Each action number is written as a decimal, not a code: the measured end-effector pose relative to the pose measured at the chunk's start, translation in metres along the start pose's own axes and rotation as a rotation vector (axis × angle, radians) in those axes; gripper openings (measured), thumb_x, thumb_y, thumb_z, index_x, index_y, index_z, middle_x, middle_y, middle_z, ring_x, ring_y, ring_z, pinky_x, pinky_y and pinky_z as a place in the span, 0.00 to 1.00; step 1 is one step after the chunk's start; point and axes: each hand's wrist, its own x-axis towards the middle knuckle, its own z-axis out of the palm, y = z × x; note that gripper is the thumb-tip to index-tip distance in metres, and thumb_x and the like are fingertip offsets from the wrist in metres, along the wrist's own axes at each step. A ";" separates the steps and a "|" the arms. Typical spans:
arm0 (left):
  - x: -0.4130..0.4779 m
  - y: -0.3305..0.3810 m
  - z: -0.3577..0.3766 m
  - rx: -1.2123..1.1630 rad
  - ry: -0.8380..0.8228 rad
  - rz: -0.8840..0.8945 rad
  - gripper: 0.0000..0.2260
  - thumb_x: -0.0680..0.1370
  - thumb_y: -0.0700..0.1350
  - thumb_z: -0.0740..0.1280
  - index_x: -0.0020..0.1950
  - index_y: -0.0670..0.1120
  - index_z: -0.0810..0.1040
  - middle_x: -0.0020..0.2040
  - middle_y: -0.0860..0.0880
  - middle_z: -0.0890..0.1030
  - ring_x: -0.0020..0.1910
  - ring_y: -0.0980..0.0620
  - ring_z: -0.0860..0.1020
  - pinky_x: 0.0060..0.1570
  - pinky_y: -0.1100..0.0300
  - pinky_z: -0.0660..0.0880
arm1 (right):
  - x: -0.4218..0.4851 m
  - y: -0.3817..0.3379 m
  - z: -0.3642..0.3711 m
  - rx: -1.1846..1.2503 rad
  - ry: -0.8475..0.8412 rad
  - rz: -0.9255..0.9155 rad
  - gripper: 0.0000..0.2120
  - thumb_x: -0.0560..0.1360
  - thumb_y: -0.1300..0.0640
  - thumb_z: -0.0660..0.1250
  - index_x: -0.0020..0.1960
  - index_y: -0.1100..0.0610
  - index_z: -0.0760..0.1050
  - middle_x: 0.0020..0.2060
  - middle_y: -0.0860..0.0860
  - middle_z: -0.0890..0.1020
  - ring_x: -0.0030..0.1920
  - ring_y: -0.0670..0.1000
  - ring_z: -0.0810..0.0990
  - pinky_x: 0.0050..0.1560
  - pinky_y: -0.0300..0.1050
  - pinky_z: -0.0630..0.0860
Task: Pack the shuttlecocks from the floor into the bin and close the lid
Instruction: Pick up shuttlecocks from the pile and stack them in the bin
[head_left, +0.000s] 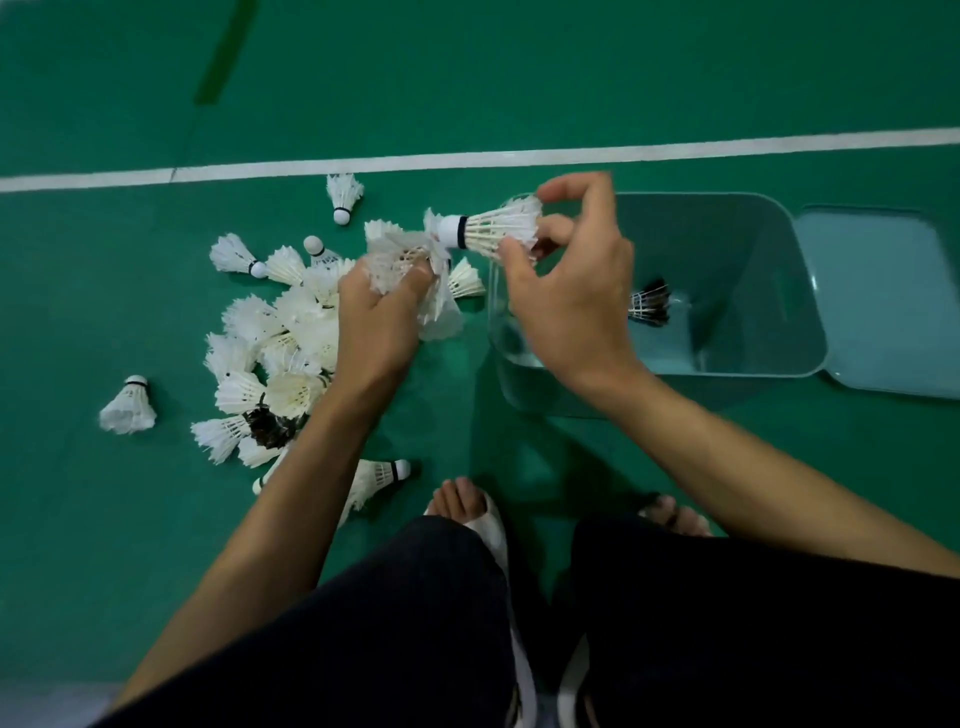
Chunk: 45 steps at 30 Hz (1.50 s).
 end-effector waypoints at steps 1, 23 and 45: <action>0.004 0.005 0.009 -0.018 -0.022 0.009 0.10 0.81 0.36 0.63 0.42 0.43 0.78 0.36 0.50 0.81 0.32 0.58 0.79 0.33 0.60 0.78 | 0.009 0.006 -0.011 0.005 0.028 0.049 0.14 0.72 0.58 0.74 0.54 0.58 0.74 0.31 0.42 0.80 0.33 0.47 0.80 0.40 0.48 0.79; 0.072 -0.050 0.165 0.871 -0.707 -0.292 0.07 0.80 0.40 0.64 0.56 0.39 0.76 0.54 0.42 0.80 0.46 0.46 0.77 0.42 0.56 0.72 | 0.090 0.207 -0.065 -0.795 -0.206 0.544 0.10 0.73 0.65 0.69 0.52 0.61 0.84 0.51 0.64 0.84 0.53 0.66 0.83 0.54 0.52 0.81; 0.082 -0.054 0.181 0.661 -0.702 -0.562 0.14 0.79 0.41 0.66 0.63 0.38 0.73 0.61 0.39 0.78 0.55 0.40 0.81 0.56 0.41 0.81 | 0.106 0.224 -0.057 -0.417 -0.212 0.926 0.03 0.75 0.61 0.65 0.44 0.61 0.73 0.39 0.53 0.76 0.43 0.56 0.77 0.42 0.43 0.72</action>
